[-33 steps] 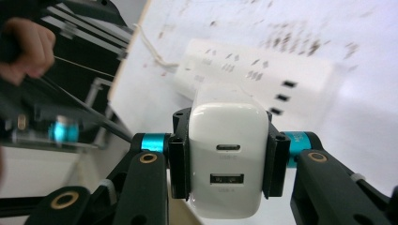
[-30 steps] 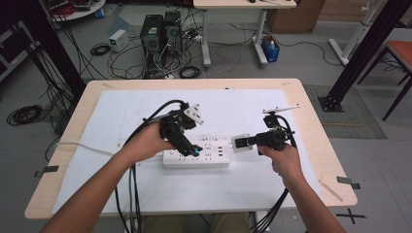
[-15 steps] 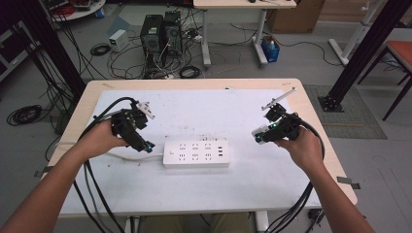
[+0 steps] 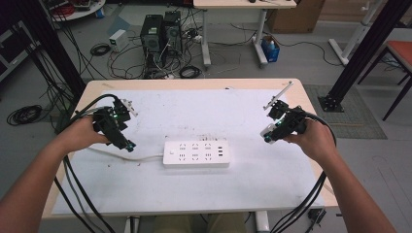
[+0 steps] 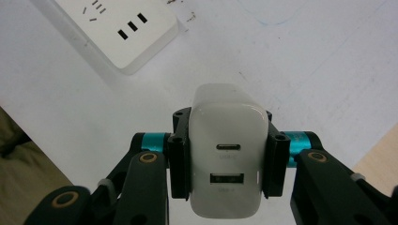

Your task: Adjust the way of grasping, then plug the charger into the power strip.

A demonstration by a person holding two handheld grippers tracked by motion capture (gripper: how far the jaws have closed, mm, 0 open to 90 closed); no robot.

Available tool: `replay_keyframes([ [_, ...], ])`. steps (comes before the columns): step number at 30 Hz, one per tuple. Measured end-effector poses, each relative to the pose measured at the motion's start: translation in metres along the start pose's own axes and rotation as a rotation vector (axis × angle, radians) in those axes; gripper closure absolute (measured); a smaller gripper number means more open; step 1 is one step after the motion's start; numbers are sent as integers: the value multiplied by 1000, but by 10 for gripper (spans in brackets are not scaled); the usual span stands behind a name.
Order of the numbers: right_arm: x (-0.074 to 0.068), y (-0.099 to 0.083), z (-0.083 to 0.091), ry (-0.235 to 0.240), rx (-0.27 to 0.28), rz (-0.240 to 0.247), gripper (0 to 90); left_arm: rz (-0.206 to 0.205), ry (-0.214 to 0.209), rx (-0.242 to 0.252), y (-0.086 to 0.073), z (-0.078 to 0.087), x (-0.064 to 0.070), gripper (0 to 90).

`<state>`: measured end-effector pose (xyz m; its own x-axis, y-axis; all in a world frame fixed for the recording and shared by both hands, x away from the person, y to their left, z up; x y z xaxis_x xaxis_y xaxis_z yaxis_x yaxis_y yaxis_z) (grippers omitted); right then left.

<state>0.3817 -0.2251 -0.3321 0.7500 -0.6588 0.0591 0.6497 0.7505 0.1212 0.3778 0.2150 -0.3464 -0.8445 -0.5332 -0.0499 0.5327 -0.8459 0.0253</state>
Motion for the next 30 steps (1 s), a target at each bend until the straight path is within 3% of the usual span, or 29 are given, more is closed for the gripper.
replay_keyframes([
  [6,0,-2,1,11,3,-8,621,12,4,-3,-9,-4,-2,213],
  [11,-3,1,6,28,48,11,620,8,3,16,-12,-2,-1,213],
  [19,-7,3,3,-11,28,41,621,8,14,17,-15,1,0,213],
  [22,-9,8,1,-5,19,51,620,6,11,19,-16,-1,1,213],
  [26,-14,17,1,2,30,82,621,7,1,12,-19,-7,3,213],
  [27,-20,26,0,10,36,122,621,11,0,14,-19,-9,3,213],
  [30,-24,34,-2,12,39,156,621,9,4,10,-19,-9,4,213],
])
Point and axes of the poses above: each handheld gripper's, and its own axes: z roughly backward along the jaws, y roughly out of its top, x roughly to its right, the point moved 6 cm from there along -z, roughly forward along the jaws, and after that the axes turned 15 degrees about -x, right-handed, at the moved point
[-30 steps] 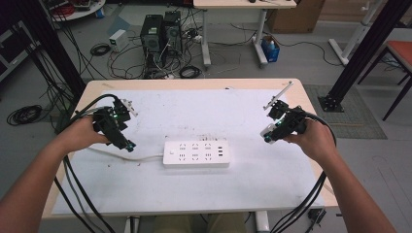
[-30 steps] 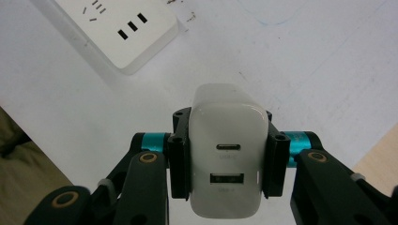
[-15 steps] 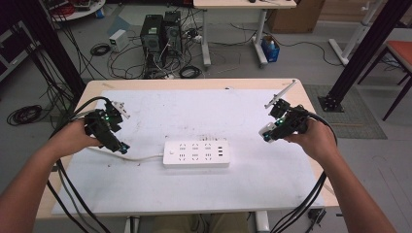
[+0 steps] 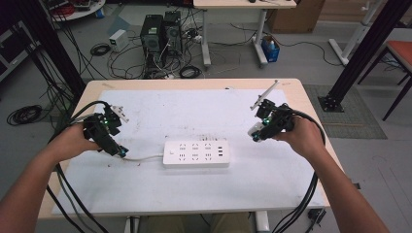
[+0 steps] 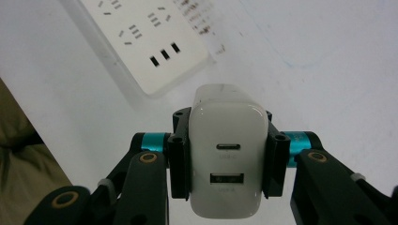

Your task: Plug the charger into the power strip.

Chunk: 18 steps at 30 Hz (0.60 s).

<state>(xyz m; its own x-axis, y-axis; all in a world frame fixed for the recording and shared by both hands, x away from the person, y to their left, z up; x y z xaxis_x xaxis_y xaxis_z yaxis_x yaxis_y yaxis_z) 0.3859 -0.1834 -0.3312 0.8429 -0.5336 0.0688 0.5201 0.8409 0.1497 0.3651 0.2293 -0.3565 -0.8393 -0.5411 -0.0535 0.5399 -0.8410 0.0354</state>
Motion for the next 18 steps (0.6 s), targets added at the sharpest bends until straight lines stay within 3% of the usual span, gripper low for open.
replay_keyframes([
  [1,-3,10,-4,0,1,38,621,-7,19,-3,1,1,0,213],
  [3,-5,20,-9,9,-16,52,621,-16,35,-15,2,0,0,212],
  [8,-15,47,-24,29,-45,121,621,-35,24,-11,5,-3,3,213],
  [18,-40,96,-57,32,-88,324,621,-72,34,-34,8,-13,6,213],
])
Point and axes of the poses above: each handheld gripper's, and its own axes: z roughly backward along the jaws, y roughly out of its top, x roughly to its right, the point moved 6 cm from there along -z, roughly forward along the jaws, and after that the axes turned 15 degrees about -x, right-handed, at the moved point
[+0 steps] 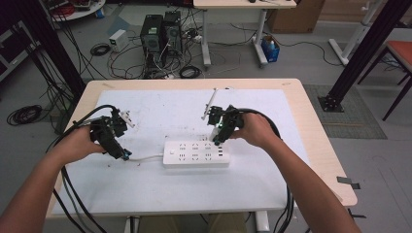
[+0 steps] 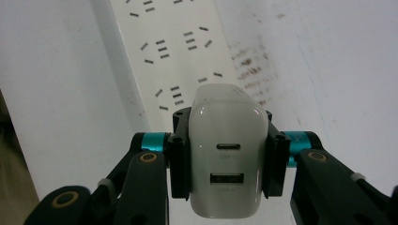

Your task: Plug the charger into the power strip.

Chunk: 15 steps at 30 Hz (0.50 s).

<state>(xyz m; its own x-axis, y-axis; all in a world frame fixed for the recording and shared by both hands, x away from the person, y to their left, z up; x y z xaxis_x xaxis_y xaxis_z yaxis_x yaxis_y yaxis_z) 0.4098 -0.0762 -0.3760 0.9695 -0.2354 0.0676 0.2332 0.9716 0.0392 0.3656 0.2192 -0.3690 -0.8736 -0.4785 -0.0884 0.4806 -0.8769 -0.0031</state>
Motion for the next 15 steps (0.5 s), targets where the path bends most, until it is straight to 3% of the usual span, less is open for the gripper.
replay_keyframes([
  [4,-5,15,-14,5,-59,113,622,-9,-1,5,1,-2,1,213],
  [9,-6,25,-22,-4,-95,188,621,-16,-3,-2,1,-4,0,213],
  [15,-2,32,-31,17,-133,238,622,-11,-10,1,3,-7,-3,213],
])
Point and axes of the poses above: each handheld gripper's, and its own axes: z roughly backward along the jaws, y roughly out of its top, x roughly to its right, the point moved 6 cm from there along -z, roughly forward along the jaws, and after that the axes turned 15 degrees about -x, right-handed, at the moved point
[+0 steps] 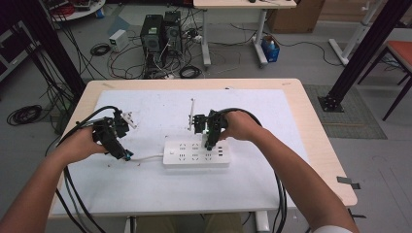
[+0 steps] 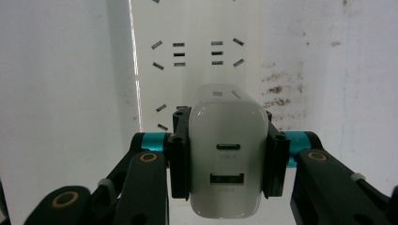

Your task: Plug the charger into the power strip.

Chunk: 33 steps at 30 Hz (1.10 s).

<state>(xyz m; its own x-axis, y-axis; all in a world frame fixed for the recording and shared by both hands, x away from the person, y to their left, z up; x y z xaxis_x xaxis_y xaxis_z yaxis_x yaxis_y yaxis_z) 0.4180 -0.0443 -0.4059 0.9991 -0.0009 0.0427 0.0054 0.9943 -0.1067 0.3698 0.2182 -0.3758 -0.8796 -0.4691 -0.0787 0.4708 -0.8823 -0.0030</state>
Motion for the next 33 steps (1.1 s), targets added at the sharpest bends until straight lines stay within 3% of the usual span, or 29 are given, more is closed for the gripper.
replay_keyframes([
  [12,6,8,-10,15,-61,67,623,10,-3,11,-1,0,0,212],
  [14,5,8,-11,3,-69,108,623,14,-8,14,-1,-1,0,213],
  [16,5,8,-16,8,-111,79,623,12,-9,14,-1,-2,0,213],
  [21,5,11,-17,21,-149,28,625,7,-14,17,-2,-3,0,212],
  [33,1,15,-18,-25,-138,12,627,3,-27,30,2,-8,2,213],
])
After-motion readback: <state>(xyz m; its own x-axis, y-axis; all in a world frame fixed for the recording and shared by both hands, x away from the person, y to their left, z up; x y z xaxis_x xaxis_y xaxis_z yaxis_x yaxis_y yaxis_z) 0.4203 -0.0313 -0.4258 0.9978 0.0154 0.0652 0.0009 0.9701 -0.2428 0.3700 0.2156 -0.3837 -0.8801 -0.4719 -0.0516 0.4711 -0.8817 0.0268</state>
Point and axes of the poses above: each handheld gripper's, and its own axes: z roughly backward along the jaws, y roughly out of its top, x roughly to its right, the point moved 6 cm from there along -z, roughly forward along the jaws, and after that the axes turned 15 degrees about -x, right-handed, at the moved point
